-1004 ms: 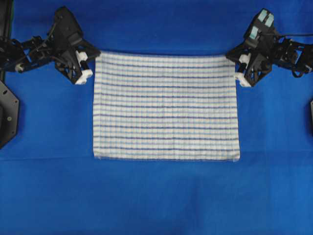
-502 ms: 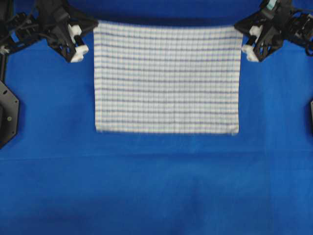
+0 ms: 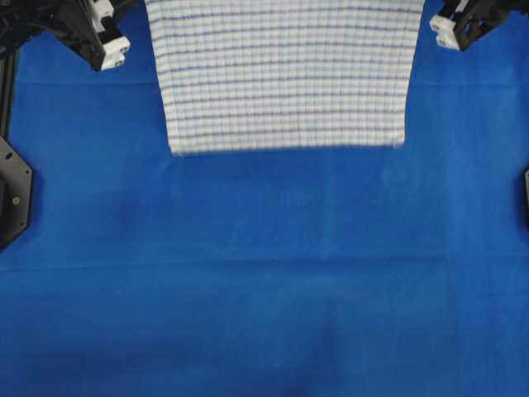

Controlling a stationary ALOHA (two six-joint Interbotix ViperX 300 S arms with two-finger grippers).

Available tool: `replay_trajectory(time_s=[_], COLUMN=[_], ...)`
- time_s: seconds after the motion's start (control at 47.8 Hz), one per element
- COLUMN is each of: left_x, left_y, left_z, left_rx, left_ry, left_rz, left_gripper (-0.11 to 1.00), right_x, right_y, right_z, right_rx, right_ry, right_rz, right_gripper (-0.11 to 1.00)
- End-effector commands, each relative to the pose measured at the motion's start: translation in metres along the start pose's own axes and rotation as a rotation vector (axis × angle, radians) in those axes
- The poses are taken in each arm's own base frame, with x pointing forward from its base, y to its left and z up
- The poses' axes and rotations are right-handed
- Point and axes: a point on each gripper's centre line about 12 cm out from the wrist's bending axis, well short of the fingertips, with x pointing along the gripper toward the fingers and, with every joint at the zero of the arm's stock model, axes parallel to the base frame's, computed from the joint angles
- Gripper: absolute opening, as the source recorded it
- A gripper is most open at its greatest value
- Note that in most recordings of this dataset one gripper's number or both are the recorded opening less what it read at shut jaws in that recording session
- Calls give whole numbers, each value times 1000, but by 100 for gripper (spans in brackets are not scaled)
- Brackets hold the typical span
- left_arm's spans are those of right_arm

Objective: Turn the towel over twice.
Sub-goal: 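Raise the far edge and swing it over toward the near side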

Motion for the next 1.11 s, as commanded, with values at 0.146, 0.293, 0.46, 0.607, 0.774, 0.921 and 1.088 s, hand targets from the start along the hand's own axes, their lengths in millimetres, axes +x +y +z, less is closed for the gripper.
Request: replay_trajectory(time_s=[0.146,0.293,0.46,0.607,0.774,0.921,1.088], left_x=[-11,-21,-26,-28,-28,-32,-44], left_y=[8,6,-1,-10,-25,-42,-61], left_z=[34,42,44,45,43,40,31], left_rx=[-1,-1,1,5,13,23,23], left_ry=[-114,-148,-162,-164,-137,-99,-27], left_rz=[27,21,-3,-35,-95,-164,-250], left_gripper=[4,4,4,4,4,4,4], right_x=[-17,-28,-37,-42,-48,-60,-81], right_y=[-8,-9,-5,4,17,33,53], right_z=[37,45,48,49,44,39,31], right_rx=[-1,-3,-5,-9,-8,-4,21], right_ry=[-88,-106,-118,-120,-78,-49,0], right_rz=[-22,-24,-10,21,69,133,218], right_gripper=[6,6,6,6,6,6,6])
